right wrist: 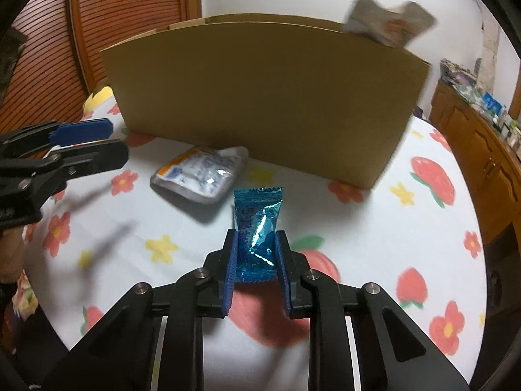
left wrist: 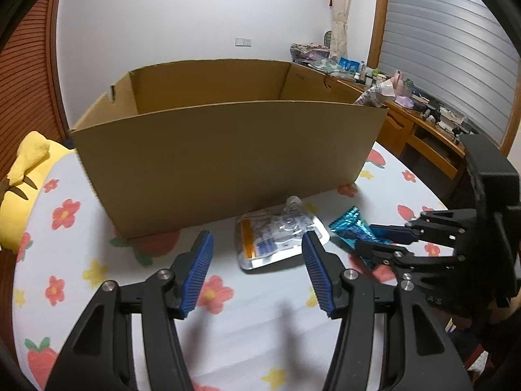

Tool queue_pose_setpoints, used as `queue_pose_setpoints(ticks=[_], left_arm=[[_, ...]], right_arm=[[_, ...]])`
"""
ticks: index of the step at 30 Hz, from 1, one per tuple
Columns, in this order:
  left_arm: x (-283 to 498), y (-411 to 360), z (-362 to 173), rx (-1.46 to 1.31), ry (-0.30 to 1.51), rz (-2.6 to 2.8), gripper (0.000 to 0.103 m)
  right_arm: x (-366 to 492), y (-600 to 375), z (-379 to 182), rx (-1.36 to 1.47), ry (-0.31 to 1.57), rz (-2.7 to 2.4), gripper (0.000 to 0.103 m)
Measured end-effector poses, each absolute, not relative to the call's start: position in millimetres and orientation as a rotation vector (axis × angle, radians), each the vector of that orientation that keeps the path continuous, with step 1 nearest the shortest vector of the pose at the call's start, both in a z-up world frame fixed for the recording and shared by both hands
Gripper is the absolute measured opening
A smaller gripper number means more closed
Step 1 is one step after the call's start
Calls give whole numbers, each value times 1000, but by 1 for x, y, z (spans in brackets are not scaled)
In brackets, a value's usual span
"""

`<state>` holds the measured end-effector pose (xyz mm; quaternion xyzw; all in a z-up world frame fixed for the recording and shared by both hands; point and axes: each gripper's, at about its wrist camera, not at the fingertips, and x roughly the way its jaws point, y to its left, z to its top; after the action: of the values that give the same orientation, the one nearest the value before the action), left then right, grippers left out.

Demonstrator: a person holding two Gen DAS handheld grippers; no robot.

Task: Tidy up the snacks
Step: 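Move the right gripper to the blue foil candy and grasp it, then move the left gripper over the clear packet with orange stripe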

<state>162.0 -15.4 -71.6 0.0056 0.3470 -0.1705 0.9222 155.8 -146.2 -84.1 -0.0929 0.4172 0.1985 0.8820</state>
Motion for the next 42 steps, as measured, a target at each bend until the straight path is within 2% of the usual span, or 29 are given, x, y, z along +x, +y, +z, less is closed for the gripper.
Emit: queue_pose_setpoints(ticks=[20,25,33,42], left_arm=[[217,-42,-95,-3,835,-354,60],[222,-41,-101,-12,859,-331,63],[224,-45,-104,19,865,-349,75],[220,-62,-110,90,860,-356,77]], right_arm=[[151,-178,-90,-173,846,402,23],[150,-179,-91,-176,842,407,24],[148,-177,-91,-184,838,403,24],[149,-177,-92,-185,839,399,24]])
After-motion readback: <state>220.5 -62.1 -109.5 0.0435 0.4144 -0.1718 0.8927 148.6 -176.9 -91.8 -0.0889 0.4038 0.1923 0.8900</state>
